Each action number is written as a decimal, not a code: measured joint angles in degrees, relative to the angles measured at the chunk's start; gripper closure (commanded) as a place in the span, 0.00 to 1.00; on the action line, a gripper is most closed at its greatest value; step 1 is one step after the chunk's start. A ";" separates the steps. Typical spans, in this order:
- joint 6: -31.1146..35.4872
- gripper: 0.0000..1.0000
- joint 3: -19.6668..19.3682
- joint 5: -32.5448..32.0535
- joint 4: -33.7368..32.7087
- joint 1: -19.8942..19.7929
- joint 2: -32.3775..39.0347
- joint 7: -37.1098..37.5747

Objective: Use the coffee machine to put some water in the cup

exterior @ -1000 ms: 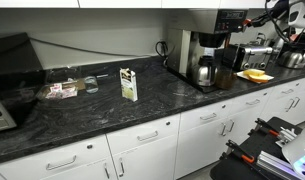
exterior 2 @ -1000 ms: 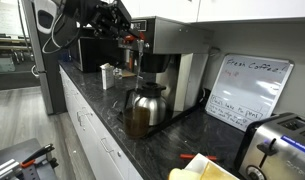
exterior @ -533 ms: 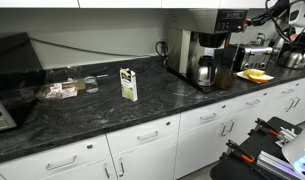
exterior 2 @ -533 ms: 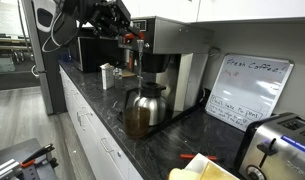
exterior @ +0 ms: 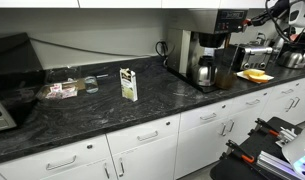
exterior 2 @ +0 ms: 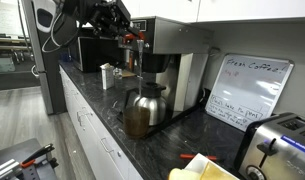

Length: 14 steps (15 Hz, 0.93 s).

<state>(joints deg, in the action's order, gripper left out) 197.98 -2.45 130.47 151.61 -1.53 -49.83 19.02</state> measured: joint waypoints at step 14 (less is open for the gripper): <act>-0.11 0.00 0.30 3.07 1.87 -0.37 -0.12 0.95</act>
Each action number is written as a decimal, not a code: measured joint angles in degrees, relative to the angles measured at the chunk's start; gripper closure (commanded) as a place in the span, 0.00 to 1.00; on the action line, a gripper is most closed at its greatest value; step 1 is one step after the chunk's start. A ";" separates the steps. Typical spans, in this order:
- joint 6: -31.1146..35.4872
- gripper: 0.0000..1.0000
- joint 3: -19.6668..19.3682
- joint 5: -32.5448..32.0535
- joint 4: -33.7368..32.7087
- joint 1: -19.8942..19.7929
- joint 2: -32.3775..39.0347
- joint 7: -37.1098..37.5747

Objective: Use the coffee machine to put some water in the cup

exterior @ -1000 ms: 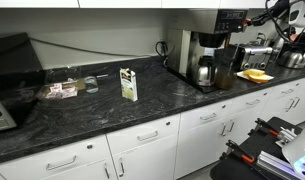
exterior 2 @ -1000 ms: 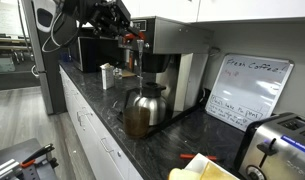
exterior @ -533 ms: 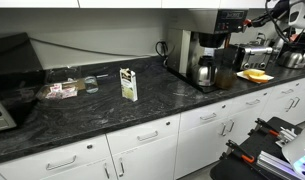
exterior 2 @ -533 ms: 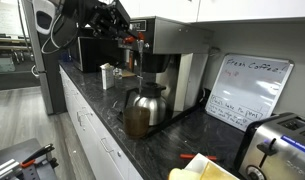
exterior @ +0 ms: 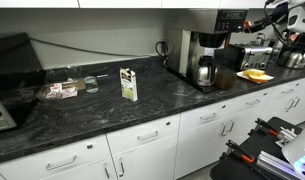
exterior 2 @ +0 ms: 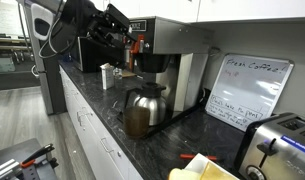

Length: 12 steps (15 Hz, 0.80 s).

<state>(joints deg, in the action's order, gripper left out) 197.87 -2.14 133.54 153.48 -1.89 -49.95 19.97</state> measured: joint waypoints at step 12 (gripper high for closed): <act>0.00 0.00 0.91 0.50 0.48 0.00 -0.96 0.00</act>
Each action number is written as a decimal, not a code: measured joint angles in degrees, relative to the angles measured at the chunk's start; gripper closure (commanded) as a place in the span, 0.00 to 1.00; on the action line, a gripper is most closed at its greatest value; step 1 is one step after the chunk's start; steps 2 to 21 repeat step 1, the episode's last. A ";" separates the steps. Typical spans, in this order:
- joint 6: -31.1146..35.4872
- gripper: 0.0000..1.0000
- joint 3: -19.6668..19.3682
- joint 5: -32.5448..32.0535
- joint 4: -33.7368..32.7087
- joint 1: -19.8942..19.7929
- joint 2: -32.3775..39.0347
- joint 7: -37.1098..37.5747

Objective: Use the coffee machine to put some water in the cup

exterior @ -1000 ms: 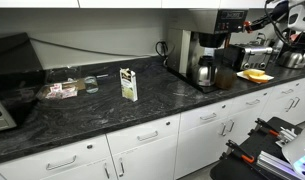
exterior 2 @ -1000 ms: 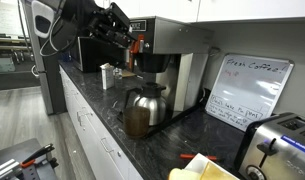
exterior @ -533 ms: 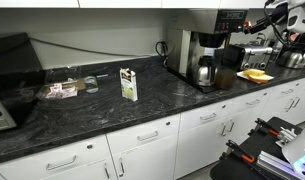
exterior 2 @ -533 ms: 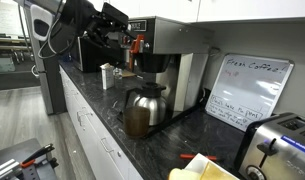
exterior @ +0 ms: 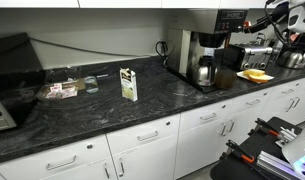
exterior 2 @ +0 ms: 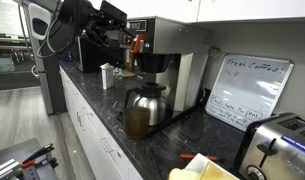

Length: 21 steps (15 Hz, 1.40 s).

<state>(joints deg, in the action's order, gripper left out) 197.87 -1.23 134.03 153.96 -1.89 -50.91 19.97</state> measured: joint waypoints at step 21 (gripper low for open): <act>0.00 0.00 0.00 0.00 0.01 0.00 0.00 0.00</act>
